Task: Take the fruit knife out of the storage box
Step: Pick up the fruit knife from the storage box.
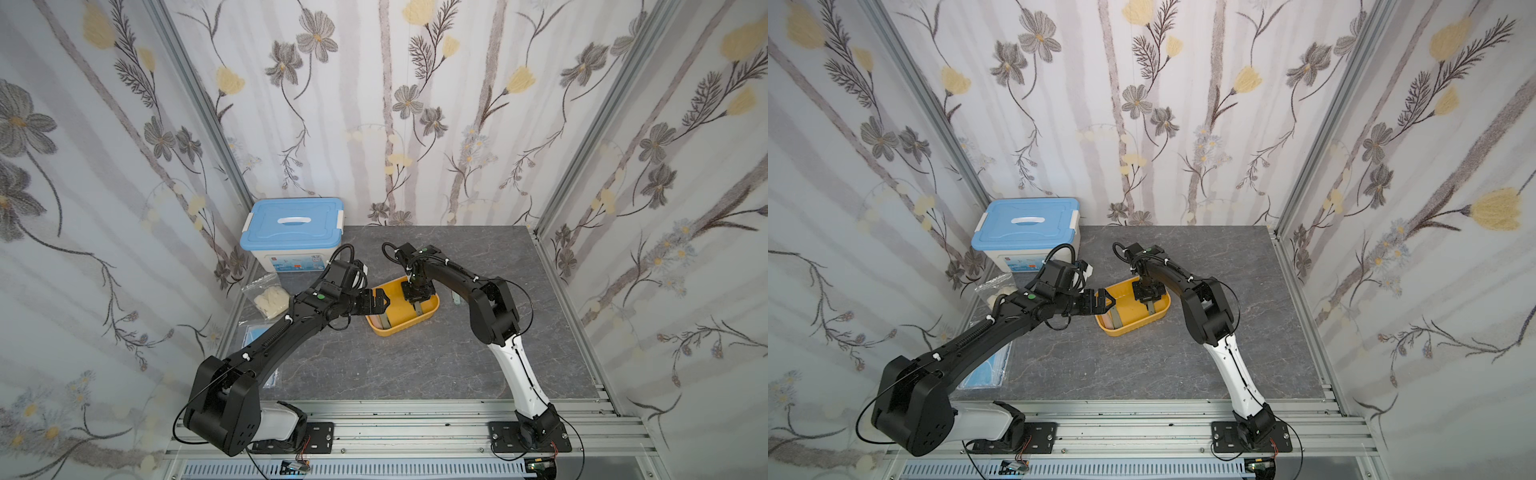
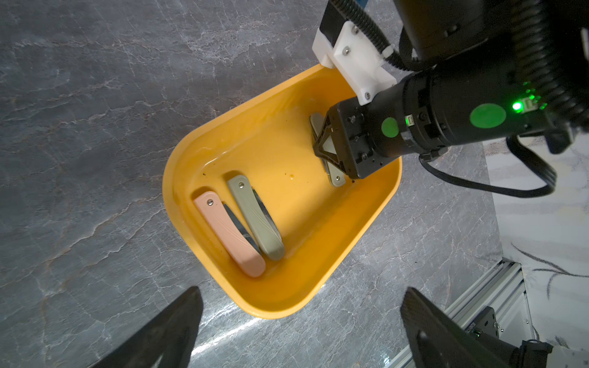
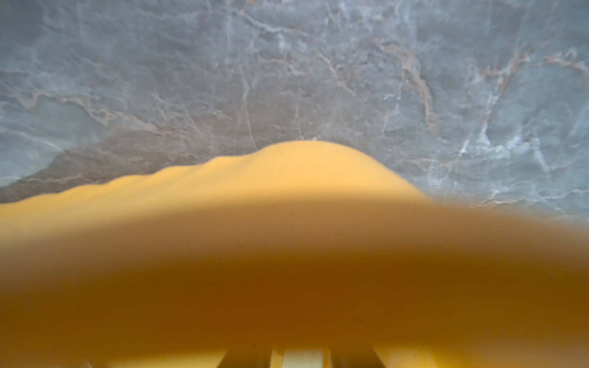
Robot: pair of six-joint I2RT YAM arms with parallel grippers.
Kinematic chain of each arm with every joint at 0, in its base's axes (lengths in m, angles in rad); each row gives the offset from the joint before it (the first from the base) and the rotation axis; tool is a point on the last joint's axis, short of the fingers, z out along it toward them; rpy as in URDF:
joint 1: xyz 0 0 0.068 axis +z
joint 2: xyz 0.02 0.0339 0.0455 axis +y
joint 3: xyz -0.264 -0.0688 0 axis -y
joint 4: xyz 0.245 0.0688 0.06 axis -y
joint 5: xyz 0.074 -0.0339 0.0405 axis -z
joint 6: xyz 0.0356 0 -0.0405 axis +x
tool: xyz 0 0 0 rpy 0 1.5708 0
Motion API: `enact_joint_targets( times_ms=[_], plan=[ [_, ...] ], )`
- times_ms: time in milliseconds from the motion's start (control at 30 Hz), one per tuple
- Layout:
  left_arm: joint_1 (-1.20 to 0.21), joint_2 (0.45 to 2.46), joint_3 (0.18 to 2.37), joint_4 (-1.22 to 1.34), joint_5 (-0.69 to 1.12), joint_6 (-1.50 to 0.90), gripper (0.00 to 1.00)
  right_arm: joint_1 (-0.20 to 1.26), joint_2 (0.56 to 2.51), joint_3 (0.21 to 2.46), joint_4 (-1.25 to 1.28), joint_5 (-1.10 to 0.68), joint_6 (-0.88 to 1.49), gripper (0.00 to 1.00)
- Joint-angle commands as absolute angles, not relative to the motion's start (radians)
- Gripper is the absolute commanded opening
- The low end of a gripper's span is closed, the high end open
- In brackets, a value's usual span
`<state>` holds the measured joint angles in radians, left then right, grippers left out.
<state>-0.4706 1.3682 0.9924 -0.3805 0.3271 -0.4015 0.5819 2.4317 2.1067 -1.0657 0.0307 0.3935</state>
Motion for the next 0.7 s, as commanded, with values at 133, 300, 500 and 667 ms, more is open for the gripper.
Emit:
enact_joint_targets(
  times_ms=[133,300,500,667],
  plan=[
    [-0.465,1.402,1.046,-0.380,0.339,-0.383,1.00,0.577,2.401,2.148,-1.094,-0.005,0.414,0.01],
    [-0.460,1.449,1.116,-0.388,0.348,-0.370,1.00,0.568,2.362,2.187,-1.103,-0.016,0.408,0.01],
    [-0.460,1.530,1.207,-0.383,0.371,-0.373,1.00,0.548,2.326,2.222,-1.118,-0.026,0.402,0.01],
    [-0.461,1.626,1.306,-0.374,0.396,-0.380,1.00,0.509,2.292,2.236,-1.125,-0.028,0.393,0.02]
  ],
)
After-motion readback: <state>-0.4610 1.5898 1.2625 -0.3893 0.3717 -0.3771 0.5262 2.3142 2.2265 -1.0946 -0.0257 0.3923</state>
